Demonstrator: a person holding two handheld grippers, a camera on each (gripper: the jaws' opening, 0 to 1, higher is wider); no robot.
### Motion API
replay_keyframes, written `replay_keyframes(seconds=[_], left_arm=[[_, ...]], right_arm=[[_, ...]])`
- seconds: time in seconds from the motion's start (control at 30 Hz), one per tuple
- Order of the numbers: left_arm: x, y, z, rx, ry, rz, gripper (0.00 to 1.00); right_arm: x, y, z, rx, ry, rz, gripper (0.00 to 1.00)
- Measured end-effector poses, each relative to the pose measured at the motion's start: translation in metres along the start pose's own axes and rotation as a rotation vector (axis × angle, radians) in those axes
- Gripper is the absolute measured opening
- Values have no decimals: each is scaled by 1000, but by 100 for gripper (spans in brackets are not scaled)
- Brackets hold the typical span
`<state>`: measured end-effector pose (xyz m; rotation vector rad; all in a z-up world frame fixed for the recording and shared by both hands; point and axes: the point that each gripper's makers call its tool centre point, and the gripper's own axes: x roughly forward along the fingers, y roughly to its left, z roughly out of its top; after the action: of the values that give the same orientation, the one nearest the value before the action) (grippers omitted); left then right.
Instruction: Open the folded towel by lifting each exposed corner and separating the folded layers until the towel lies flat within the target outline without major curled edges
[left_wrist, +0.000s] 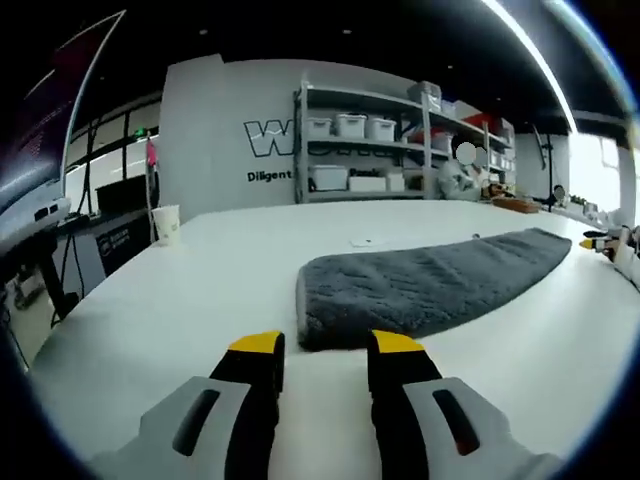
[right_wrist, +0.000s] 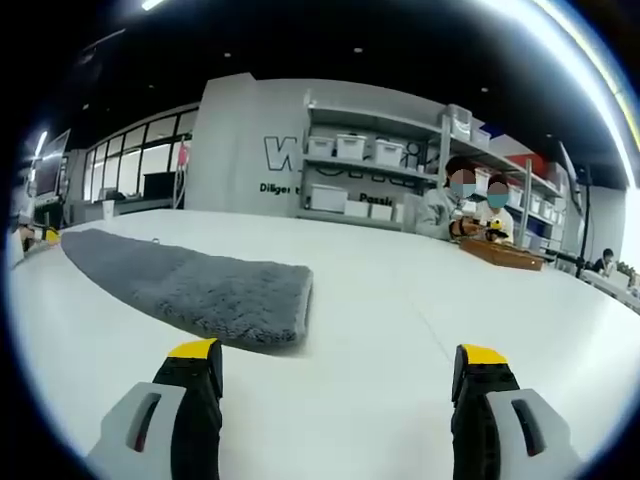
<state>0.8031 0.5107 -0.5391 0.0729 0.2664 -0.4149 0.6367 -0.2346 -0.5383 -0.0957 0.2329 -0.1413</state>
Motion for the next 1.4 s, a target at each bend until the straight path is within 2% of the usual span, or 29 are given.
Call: replay_keyframes(seconds=[0.07, 0.23, 0.4, 0.47, 0.53, 0.8, 0.93, 1.07, 1.23, 1.4], left_arm=[[-3, -8, 2, -9, -20, -26, 44], [-8, -24, 10, -7, -56, -83, 61], [-9, -30, 2, -13, -28, -116, 68], [-10, -30, -2, -39, -8, -124, 73], [-12, -32, 1, -59, -18, -132, 79], [-16, -42, 7, -51, -31, -169, 94], [-15, -46, 11, -43, -35, -192, 99], [-15, -53, 7, 45, 11, -192, 100], [-17, -64, 11, 25, 1, -234, 100], [-21, -59, 16, 34, -14, -221, 100]], right_arm=[[0, 2, 5, 5, -31, 10, 97], [2, 7, 8, -13, -52, 32, 98], [4, 17, 3, -3, -47, 76, 99], [4, 18, 2, -5, -44, 83, 99], [4, 18, 3, -13, -44, 81, 99], [3, 22, 4, -15, -55, 99, 99], [3, 24, 4, -17, -58, 107, 99], [2, 26, 5, -15, -64, 116, 99], [2, 29, 7, -22, -75, 125, 99], [1, 38, 12, -21, -92, 162, 99]])
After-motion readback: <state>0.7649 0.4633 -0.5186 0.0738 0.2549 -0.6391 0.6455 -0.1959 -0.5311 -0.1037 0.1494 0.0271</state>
